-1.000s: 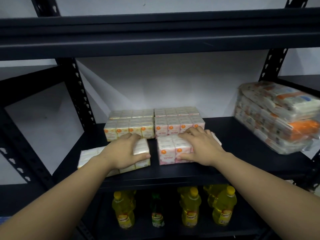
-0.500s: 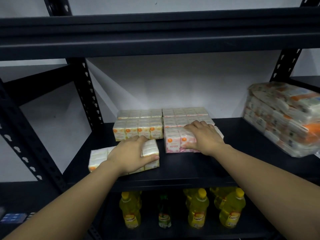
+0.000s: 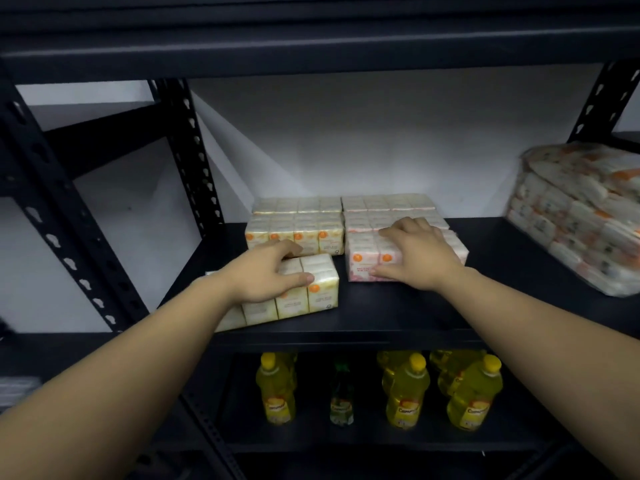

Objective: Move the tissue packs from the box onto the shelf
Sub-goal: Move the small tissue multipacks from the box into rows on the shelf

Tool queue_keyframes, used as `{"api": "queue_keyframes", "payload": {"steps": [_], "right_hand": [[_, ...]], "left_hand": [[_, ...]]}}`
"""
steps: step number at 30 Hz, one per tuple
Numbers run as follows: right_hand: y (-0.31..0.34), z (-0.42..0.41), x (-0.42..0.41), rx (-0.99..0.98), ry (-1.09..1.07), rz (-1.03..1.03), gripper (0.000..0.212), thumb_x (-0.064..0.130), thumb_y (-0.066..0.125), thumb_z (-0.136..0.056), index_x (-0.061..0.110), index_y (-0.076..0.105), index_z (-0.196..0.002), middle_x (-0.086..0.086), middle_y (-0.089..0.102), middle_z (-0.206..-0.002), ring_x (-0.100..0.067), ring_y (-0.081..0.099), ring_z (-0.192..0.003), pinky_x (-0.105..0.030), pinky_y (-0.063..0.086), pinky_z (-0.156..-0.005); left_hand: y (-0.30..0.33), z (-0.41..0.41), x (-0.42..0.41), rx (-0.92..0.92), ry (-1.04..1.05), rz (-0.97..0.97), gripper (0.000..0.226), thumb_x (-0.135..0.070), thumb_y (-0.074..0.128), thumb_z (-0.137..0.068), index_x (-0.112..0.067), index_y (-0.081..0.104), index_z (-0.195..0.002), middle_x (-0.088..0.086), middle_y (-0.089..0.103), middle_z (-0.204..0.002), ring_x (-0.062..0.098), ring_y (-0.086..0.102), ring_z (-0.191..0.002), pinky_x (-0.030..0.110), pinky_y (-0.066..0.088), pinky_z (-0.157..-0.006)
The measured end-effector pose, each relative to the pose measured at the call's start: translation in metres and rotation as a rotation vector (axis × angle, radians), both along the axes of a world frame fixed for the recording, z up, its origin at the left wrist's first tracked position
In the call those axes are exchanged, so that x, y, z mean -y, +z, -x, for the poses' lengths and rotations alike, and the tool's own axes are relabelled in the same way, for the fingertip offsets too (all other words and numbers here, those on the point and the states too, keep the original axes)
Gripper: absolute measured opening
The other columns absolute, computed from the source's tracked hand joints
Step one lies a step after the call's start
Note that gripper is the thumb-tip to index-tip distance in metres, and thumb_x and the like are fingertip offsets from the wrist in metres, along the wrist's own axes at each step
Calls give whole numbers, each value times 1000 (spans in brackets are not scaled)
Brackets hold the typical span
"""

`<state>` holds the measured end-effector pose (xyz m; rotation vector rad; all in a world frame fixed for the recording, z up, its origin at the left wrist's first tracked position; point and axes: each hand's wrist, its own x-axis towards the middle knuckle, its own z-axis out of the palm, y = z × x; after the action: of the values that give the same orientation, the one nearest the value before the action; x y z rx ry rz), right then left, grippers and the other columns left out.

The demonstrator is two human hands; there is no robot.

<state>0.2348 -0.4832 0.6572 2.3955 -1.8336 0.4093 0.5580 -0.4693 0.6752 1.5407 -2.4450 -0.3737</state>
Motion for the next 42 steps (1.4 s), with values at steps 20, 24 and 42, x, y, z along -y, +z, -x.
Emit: {"api": "queue_keyframes", "payload": {"steps": [20,24,42], "right_hand": [[-11,-81,-24,279,303,-32,54,58,73,-83,32,66,-130,9,59,-129,-12,44,-124,-43,40,-108],[-13,-63,-24,248,183,-1,70,71,68,-80,34,57,-139,8,55,-135,-15,44,-128,-44,39,-109],[-19,-13,4,169,41,-42,54,55,63,-93,37,53,-142,4,48,-143,-21,42,-134,-40,31,-116]], "left_hand": [[-26,-67,-14,-28,-26,227,83,-86,60,-70,-34,58,-135,-13,51,-125,8,46,-116,34,45,-102],[-23,-55,0,83,-35,296,97,-97,34,-69,-34,57,-140,-11,53,-127,12,45,-118,38,44,-102],[-35,-24,42,35,40,305,61,-59,61,-91,-36,50,-146,-6,51,-144,18,48,-132,37,41,-109]]}}
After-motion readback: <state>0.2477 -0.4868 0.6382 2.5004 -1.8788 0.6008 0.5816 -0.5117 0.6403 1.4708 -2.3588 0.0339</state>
